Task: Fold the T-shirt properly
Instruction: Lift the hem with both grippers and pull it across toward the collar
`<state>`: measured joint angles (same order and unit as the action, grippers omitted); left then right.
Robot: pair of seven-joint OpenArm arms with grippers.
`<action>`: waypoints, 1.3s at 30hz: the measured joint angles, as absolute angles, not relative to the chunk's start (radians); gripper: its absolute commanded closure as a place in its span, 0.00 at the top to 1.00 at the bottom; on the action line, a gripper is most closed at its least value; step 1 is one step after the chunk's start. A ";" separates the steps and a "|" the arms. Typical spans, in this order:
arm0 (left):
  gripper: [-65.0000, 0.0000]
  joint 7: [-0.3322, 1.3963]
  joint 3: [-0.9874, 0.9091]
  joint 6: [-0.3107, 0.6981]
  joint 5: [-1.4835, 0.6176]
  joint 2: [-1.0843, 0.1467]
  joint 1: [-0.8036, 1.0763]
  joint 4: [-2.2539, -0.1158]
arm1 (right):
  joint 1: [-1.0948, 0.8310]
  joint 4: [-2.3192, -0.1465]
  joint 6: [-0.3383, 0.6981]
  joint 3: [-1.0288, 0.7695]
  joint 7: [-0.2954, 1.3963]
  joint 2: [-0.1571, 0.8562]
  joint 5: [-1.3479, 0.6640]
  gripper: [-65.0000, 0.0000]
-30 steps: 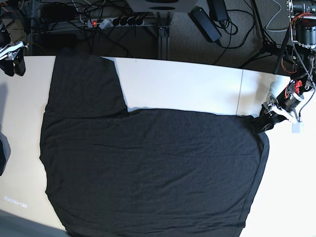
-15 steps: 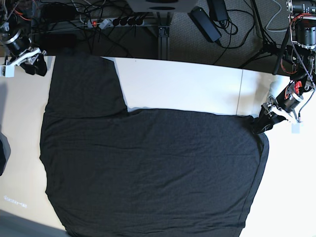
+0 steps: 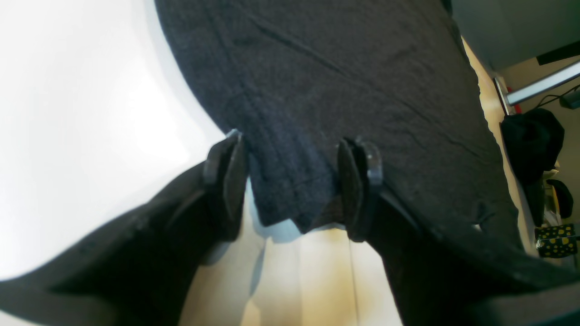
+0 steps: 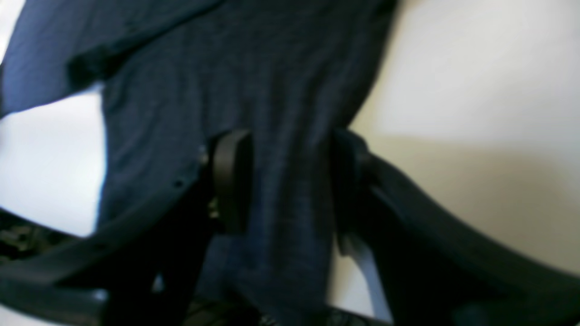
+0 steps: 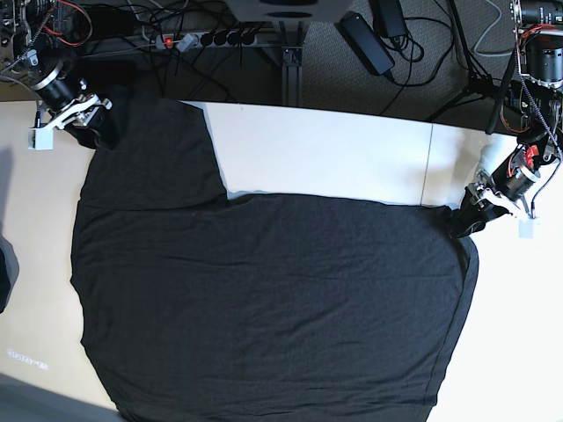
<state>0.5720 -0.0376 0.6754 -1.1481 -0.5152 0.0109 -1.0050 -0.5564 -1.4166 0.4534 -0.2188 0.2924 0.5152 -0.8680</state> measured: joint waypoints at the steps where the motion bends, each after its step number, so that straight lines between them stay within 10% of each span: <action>1: 0.53 0.572 -0.038 0.675 -1.150 -0.515 0.011 -1.005 | -0.556 -1.421 0.453 -0.210 0.287 0.511 -0.869 0.46; 10: 0.51 0.579 -0.038 0.676 -1.159 -0.515 0.011 -1.005 | -0.554 -1.433 0.454 -0.181 0.280 0.496 -0.868 0.38; 16: 0.01 0.608 -0.036 0.677 -1.137 -0.517 0.000 -1.005 | -0.539 -1.433 0.453 -0.179 0.301 0.495 -0.820 0.02; 39: 0.00 0.658 -0.032 0.696 -1.187 -0.602 0.009 -0.992 | -0.546 -1.639 0.456 -0.345 0.616 0.485 -0.776 0.00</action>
<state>0.6582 -0.0319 0.6960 -1.1870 -0.6018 0.0086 -0.9916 -0.5457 -1.6390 0.4564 -0.3450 0.6159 0.4850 -0.7761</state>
